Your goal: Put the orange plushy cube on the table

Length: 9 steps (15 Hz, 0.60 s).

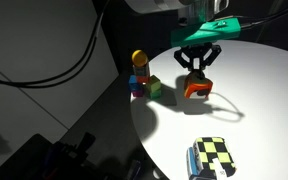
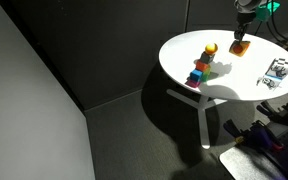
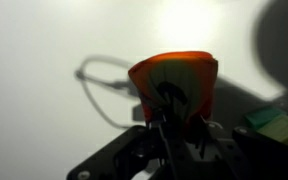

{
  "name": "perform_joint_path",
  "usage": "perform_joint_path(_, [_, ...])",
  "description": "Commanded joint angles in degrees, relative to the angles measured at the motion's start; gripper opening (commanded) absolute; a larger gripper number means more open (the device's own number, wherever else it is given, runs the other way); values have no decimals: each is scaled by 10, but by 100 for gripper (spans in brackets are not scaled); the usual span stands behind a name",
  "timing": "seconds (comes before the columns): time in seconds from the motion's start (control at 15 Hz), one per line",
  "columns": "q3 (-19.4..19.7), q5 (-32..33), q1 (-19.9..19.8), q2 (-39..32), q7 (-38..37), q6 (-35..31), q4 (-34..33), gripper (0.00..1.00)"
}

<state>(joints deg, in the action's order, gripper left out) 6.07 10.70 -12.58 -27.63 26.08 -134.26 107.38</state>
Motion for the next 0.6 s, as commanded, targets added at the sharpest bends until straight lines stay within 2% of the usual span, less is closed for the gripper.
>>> perform_joint_path(0.0, [-8, -8, 6, -52, -26, 38, -78, 8])
perform_joint_path(0.53, [-10, -5, 33, -139, -99, 86, -178, 8])
